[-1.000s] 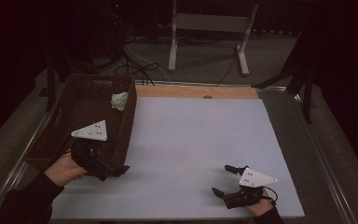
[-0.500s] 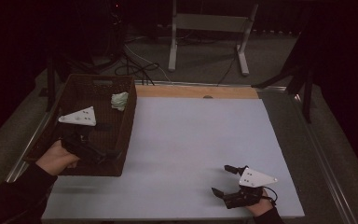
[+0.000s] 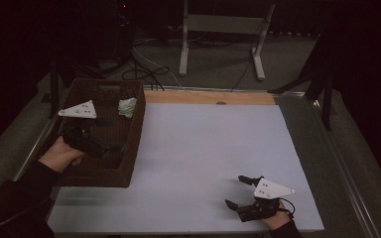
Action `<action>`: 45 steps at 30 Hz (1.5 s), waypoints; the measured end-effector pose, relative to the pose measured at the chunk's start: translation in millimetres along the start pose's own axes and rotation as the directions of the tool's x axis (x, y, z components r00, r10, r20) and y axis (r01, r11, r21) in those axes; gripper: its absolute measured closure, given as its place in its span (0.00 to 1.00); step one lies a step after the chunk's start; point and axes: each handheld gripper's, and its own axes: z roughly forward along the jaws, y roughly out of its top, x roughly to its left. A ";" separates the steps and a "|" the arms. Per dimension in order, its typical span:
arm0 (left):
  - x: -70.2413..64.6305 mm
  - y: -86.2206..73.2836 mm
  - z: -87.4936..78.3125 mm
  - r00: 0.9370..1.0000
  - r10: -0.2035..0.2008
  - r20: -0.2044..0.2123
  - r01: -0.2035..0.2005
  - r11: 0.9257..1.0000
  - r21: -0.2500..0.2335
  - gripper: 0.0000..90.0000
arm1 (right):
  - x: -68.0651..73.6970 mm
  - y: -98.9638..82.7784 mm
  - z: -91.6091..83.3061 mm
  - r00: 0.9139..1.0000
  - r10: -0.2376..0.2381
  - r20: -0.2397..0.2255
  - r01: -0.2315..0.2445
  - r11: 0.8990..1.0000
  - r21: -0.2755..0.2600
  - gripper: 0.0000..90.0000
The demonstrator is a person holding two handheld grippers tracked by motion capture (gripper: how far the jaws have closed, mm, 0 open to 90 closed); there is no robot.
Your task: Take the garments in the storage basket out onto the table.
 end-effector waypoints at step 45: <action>119.4 0.2 57.1 0.926 -0.303 -0.227 0.318 0.948 0.031 0.00 | 0.0 -0.8 2.6 1.000 0.002 -0.018 -0.002 1.000 -0.002 0.11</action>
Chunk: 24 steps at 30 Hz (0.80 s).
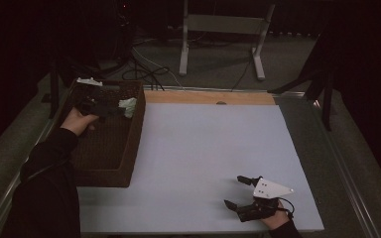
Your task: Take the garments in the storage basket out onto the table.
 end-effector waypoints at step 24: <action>39.8 -6.3 55.4 0.981 -0.165 -0.098 0.171 0.984 0.055 0.00 | 0.5 -1.1 1.1 1.000 0.008 -0.021 -0.009 1.000 -0.005 0.11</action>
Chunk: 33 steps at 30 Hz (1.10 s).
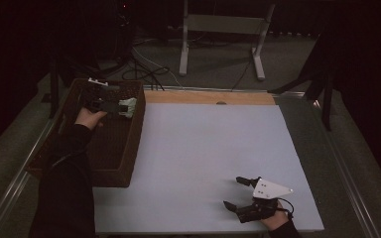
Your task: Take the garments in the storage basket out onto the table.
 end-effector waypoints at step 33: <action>14.6 2.9 62.5 0.982 0.160 -0.105 -0.147 0.982 0.116 0.42 | -0.4 -1.5 3.4 1.000 0.000 0.012 -0.001 0.999 0.038 0.11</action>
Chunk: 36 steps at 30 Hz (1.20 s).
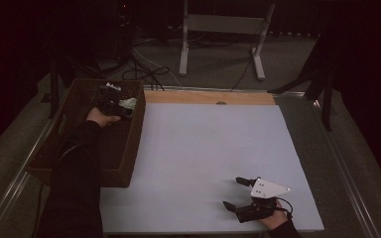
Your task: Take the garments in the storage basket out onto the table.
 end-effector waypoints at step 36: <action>-17.2 -13.6 -58.5 0.998 0.057 0.023 -0.057 0.998 0.028 0.84 | -2.3 2.3 -5.6 1.000 -0.017 -0.007 0.017 0.999 -0.031 0.11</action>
